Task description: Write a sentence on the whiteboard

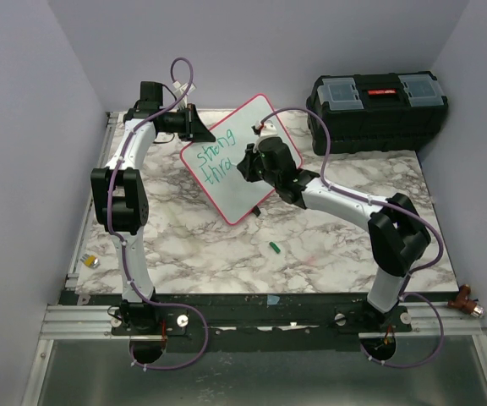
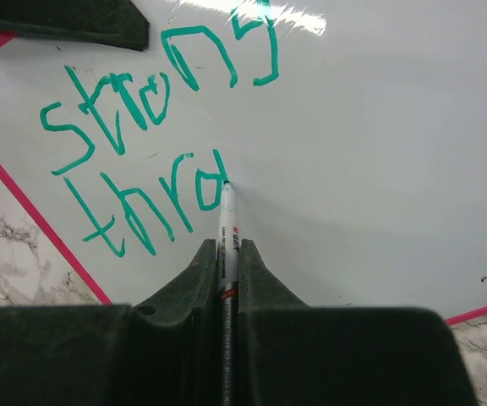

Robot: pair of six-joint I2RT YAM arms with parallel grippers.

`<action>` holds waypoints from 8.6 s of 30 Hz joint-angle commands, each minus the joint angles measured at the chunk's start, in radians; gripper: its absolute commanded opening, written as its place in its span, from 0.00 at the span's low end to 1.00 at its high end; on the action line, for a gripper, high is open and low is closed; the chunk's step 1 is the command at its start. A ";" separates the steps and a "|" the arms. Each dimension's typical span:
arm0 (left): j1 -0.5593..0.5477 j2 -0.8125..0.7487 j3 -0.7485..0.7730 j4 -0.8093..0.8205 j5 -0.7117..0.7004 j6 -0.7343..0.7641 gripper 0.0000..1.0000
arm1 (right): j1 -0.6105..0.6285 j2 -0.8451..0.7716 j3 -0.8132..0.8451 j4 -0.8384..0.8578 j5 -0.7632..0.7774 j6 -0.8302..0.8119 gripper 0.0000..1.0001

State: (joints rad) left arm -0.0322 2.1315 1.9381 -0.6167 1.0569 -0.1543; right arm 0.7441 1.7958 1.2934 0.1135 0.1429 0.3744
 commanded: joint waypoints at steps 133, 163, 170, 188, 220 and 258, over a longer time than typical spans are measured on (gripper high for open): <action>-0.023 -0.021 -0.011 0.009 0.006 0.059 0.00 | -0.068 0.042 0.062 -0.061 -0.122 0.004 0.01; -0.025 -0.023 -0.011 0.014 0.005 0.057 0.00 | -0.068 0.096 0.160 -0.112 0.013 -0.020 0.01; -0.025 -0.022 -0.011 0.014 0.005 0.057 0.00 | -0.068 0.075 0.110 -0.108 -0.021 -0.007 0.01; -0.025 -0.025 -0.014 0.016 0.006 0.054 0.00 | -0.068 -0.015 -0.048 -0.096 -0.111 0.030 0.01; -0.026 -0.033 -0.014 0.008 -0.010 0.059 0.00 | -0.068 -0.206 -0.002 -0.026 0.006 -0.024 0.01; -0.092 -0.183 -0.148 0.053 -0.144 -0.057 0.00 | -0.148 -0.137 -0.109 0.117 -0.137 -0.046 0.01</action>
State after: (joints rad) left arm -0.0910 1.9675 1.7714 -0.5198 0.9295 -0.2302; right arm 0.6067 1.6283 1.1812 0.1940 0.0341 0.3172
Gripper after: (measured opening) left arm 0.092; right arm 0.113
